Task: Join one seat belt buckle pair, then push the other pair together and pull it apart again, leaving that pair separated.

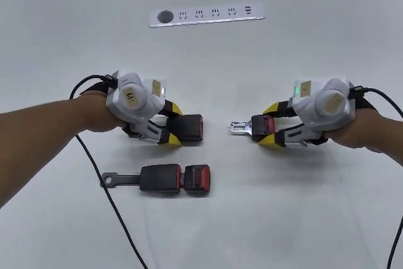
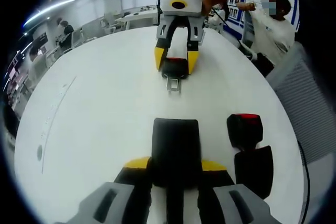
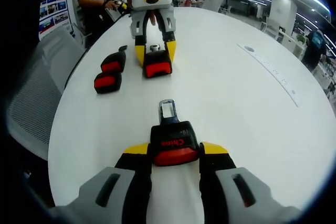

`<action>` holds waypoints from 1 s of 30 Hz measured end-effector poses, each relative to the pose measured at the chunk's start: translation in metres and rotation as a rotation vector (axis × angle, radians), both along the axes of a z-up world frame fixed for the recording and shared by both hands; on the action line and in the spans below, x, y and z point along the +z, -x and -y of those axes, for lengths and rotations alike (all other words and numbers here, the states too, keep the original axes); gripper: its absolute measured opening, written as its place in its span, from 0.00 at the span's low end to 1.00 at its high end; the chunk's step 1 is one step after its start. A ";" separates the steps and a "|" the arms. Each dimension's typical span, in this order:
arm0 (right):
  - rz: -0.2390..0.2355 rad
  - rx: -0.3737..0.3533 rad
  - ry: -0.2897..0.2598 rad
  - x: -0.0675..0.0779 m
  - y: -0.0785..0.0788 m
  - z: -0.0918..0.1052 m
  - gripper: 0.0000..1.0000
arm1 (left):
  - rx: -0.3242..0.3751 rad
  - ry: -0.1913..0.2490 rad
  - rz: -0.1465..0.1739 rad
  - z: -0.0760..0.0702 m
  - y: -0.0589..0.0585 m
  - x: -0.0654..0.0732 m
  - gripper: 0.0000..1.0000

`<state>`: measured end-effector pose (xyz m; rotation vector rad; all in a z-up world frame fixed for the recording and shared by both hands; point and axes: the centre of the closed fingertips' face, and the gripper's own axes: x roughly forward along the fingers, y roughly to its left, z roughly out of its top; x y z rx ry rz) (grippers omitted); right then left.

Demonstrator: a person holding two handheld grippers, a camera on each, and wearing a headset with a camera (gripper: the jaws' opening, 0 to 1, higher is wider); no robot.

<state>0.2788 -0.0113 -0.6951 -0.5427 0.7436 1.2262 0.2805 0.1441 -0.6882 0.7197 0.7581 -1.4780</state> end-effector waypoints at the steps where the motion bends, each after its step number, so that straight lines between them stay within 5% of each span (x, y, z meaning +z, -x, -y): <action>1: 0.001 -0.001 0.000 -0.001 -0.001 0.001 0.34 | 0.000 0.000 0.000 0.000 0.000 0.000 0.34; 30: 0.000 -0.023 -0.005 0.005 0.012 0.047 0.34 | -0.004 0.002 -0.008 0.000 0.000 0.001 0.34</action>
